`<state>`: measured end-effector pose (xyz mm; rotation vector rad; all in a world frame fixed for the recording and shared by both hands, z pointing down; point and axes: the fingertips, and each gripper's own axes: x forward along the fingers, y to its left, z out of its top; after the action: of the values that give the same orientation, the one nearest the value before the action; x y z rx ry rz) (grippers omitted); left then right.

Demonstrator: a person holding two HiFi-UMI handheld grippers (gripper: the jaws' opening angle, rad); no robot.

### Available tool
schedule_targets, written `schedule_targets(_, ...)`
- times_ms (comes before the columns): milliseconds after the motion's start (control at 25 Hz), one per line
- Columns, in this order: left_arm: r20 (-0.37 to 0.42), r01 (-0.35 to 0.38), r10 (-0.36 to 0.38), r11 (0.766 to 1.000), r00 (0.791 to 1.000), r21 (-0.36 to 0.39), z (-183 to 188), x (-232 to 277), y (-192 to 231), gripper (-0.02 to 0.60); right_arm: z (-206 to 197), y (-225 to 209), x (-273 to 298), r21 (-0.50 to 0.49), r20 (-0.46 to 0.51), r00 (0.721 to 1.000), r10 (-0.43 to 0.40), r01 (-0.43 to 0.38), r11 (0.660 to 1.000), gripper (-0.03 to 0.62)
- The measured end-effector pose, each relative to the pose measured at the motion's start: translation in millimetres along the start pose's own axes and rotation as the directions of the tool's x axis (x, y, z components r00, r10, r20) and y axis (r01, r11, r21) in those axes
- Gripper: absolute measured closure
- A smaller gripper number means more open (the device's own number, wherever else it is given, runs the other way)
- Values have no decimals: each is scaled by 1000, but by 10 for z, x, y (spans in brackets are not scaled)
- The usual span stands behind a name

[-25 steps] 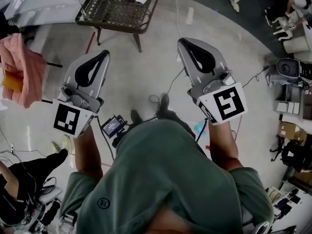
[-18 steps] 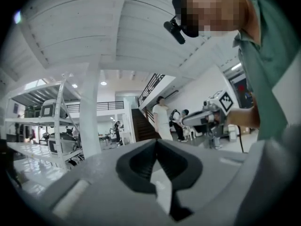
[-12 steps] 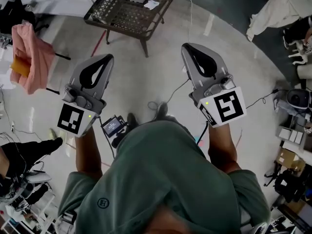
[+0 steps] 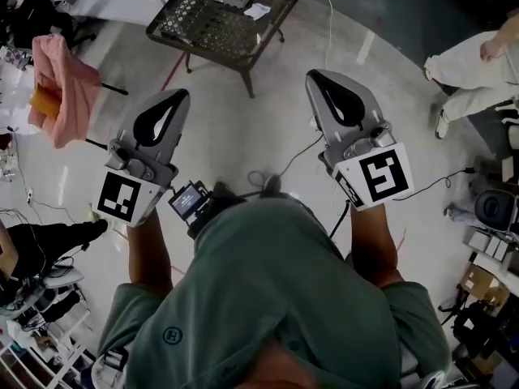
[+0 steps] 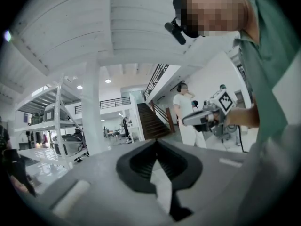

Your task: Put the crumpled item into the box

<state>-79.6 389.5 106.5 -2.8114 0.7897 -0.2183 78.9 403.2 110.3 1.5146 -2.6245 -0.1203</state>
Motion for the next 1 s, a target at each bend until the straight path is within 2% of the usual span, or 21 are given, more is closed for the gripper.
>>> schedule_targets(360, 26, 80, -79, 997, 997, -19, -1, 224, -4, 578, -62, -121, -82, 8, -46, 997, -69, 70, 998, 586)
schedule_targets(600, 62, 136, -135, 990, 989, -22, -264, 692, 517, 578, -225, -420, 380, -8, -66, 989, -130, 130, 991, 586)
schedule_targets(1000, 112, 224, -220, 974, 969, -30, -375, 793, 1410, 578, -8, -419, 1141, -35, -95, 969, -227, 225, 974, 586)
